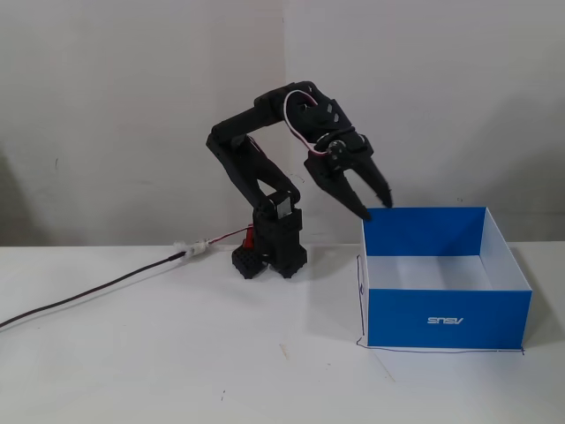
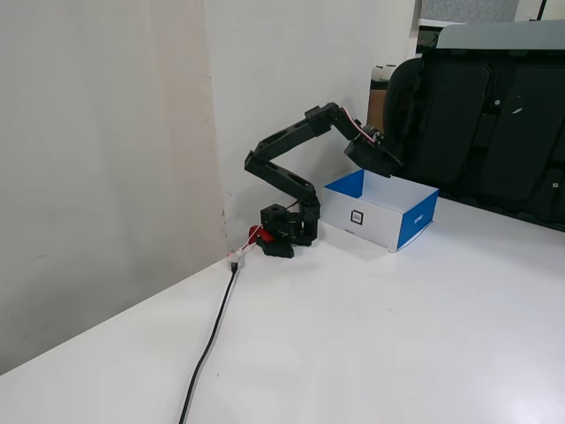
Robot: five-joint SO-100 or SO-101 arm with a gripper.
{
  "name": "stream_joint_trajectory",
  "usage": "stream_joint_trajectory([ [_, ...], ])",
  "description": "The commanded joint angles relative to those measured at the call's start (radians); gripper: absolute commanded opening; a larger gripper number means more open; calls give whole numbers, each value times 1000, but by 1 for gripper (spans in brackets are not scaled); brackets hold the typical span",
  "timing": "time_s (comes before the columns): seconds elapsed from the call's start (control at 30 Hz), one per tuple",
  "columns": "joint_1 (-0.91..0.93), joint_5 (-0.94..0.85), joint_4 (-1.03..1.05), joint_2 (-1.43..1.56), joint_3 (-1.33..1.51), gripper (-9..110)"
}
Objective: Pick the gray block and keep it in the box.
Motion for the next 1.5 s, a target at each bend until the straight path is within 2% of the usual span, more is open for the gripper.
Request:
stream_joint_trajectory([
  [0.0, 97, 3, -21, 28, -77, 9],
  [0.1, 242, -5, -43, 28, -94, 0],
  [0.23, 426, -5, -77, 34, -100, 0],
  [0.33, 560, 0, -169, 95, -5, 0],
  [0.63, 764, -8, -287, 374, 314, 0],
  [0.97, 867, -31, -440, 644, 693, 0],
  [1.17, 867, -78, -354, 1012, 911, 0],
  [1.47, 888, -95, -353, 1032, 966, 0],
])
